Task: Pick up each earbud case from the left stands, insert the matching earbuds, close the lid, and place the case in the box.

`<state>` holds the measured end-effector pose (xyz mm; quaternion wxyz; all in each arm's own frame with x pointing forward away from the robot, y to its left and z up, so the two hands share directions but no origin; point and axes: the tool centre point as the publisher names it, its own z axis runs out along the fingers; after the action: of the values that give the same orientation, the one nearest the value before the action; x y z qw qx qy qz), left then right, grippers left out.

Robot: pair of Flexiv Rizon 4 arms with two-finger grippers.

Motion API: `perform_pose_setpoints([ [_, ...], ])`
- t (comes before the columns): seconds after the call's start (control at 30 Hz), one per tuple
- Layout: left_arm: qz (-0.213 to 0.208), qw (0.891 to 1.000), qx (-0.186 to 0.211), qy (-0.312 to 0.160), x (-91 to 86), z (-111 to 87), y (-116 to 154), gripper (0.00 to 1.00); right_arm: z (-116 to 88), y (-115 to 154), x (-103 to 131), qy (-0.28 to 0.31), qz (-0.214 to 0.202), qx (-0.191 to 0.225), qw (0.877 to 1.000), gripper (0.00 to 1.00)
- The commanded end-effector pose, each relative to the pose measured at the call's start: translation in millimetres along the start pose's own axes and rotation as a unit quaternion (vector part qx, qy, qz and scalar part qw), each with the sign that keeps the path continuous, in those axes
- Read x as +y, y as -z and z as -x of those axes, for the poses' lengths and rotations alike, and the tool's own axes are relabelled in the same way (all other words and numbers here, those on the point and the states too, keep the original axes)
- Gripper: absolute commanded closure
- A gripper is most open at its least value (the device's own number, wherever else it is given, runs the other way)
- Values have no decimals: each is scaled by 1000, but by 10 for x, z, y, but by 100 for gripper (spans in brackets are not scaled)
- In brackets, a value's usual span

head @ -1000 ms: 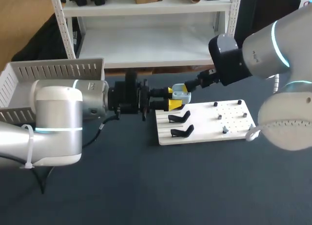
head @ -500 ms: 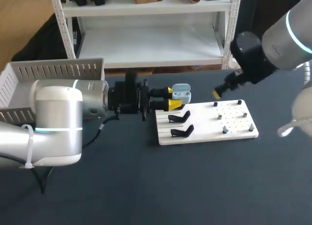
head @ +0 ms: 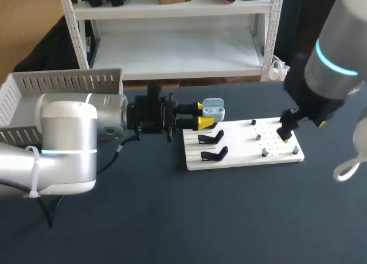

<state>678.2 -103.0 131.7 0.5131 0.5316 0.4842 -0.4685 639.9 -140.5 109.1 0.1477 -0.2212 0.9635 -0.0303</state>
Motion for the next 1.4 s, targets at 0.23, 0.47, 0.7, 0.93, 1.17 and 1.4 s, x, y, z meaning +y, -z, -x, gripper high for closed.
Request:
perform_pose_setpoints([
  [0.23,1,1000,-1,-1,-6,-7,4,100,-98,-299,53,-4,-54,11,998,22],
  [0.47,1,1000,-1,-1,-6,-7,4,100,-160,-501,20,-3,-56,23,998,23],
  [0.7,1,1000,-1,-1,-6,-7,4,100,-171,-629,-39,-8,-61,22,998,25],
  [0.93,1,1000,-1,-1,-6,-7,4,100,-153,-742,-92,-8,-72,14,997,53],
  [1.17,1,1000,-1,-1,-6,-7,4,100,-167,-816,-128,-11,-79,10,997,55],
  [1.4,1,1000,-1,-1,-6,-7,4,100,-155,-853,-132,-10,-88,4,996,58],
])
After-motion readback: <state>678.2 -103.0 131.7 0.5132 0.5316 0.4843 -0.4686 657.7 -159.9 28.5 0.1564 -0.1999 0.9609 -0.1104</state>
